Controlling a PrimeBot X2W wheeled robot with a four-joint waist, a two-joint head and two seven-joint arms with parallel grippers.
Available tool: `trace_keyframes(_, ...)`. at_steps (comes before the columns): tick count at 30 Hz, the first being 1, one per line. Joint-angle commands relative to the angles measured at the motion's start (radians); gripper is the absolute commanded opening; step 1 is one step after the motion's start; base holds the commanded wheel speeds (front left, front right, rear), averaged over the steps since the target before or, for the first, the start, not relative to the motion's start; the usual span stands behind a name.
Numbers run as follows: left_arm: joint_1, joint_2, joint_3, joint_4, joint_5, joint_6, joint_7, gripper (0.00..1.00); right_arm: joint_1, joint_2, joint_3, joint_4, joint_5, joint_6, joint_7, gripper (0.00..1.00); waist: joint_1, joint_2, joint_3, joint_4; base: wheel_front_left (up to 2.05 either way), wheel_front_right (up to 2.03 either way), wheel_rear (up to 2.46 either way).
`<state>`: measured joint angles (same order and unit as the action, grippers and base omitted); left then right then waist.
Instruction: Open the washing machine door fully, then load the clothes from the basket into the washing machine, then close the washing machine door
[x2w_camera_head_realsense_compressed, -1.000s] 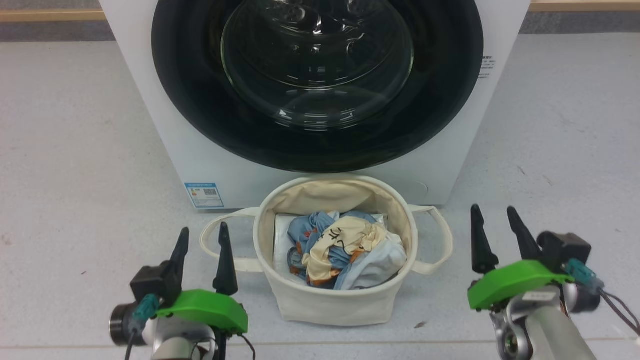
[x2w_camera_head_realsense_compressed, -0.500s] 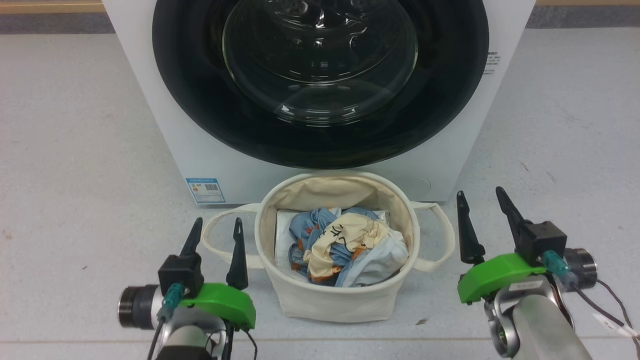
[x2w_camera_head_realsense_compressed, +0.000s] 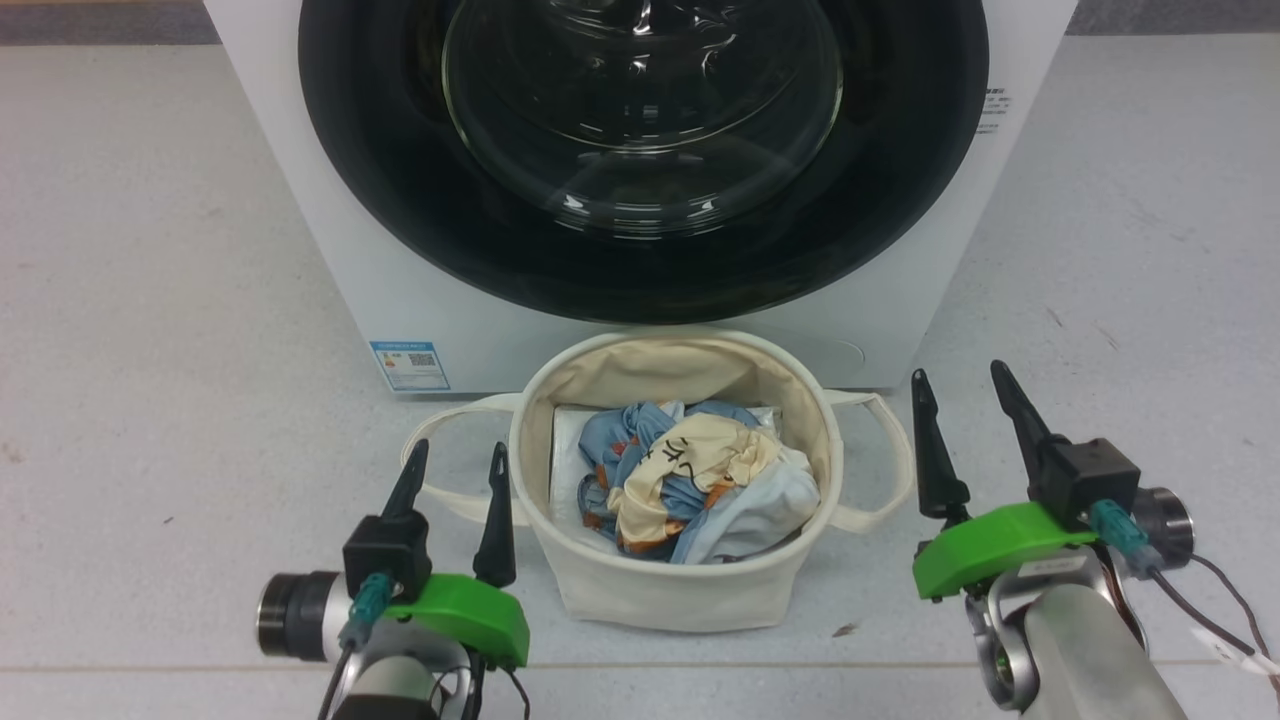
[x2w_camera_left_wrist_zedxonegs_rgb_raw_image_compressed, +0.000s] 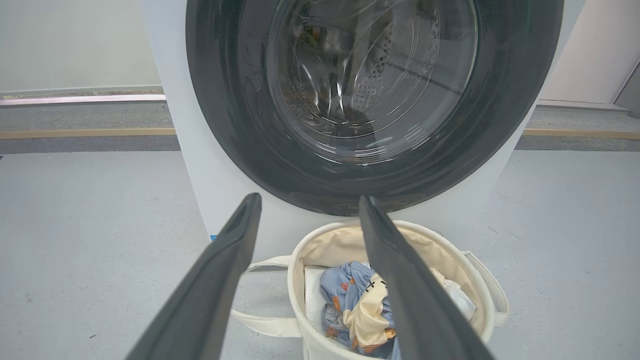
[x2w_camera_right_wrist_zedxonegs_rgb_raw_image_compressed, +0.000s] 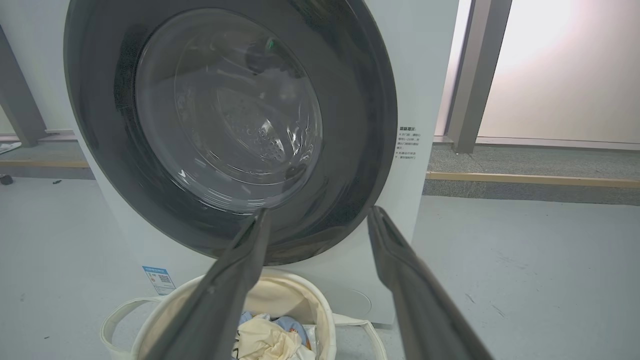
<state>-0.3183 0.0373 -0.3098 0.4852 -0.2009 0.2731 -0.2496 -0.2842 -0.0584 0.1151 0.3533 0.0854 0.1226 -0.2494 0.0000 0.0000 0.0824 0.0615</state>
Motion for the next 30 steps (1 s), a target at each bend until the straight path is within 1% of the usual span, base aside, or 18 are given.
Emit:
trace_keyframes(1, -0.05, 0.013, 0.03, -0.032, -0.014, 0.004, -0.012, 1.0, -0.039, 0.008, 0.021, -0.028, 0.011, 0.008, -0.012, 1.0, 0.0, 0.0, 0.002, 0.0, 0.0, 0.0, 0.0)
trace_keyframes(7, -0.051, 0.013, 0.045, -0.062, -0.053, 0.014, -0.012, 1.0, -0.052, 0.008, 0.013, -0.022, 0.039, 0.008, -0.012, 1.0, 0.0, 0.0, 0.007, 0.001, 0.0, 0.0, 0.0)
trace_keyframes(16, -0.043, 0.013, 0.057, -0.081, -0.051, 0.013, -0.012, 1.0, -0.052, 0.008, 0.013, -0.018, 0.037, 0.008, -0.012, 1.0, 0.0, 0.0, 0.007, 0.004, 0.0, 0.0, 0.0)
trace_keyframes(19, -0.041, 0.013, 0.057, -0.079, -0.06, 0.009, -0.012, 1.0, -0.052, 0.008, 0.012, -0.02, 0.034, 0.008, -0.012, 1.0, 0.0, 0.0, 0.006, 0.004, 0.0, 0.0, 0.0)
trace_keyframes(21, -0.04, 0.013, 0.062, -0.088, -0.094, -0.004, -0.012, 1.0, -0.052, 0.008, 0.014, -0.022, 0.029, 0.008, -0.012, 1.0, 0.0, 0.0, 0.006, 0.004, 0.0, 0.0, 0.0)
trace_keyframes(25, -0.038, 0.013, 0.07, -0.109, -0.115, -0.017, -0.012, 1.0, -0.051, 0.008, 0.013, -0.025, 0.025, 0.008, -0.012, 1.0, 0.0, 0.0, 0.004, 0.004, 0.0, 0.0, 0.0)
trace_keyframes(30, -0.03, 0.013, 0.074, -0.113, -0.112, -0.019, -0.012, 1.0, -0.047, 0.008, 0.012, -0.026, 0.025, 0.008, -0.012, 1.0, 0.0, 0.0, 0.001, 0.005, 0.0, 0.0, 0.0)
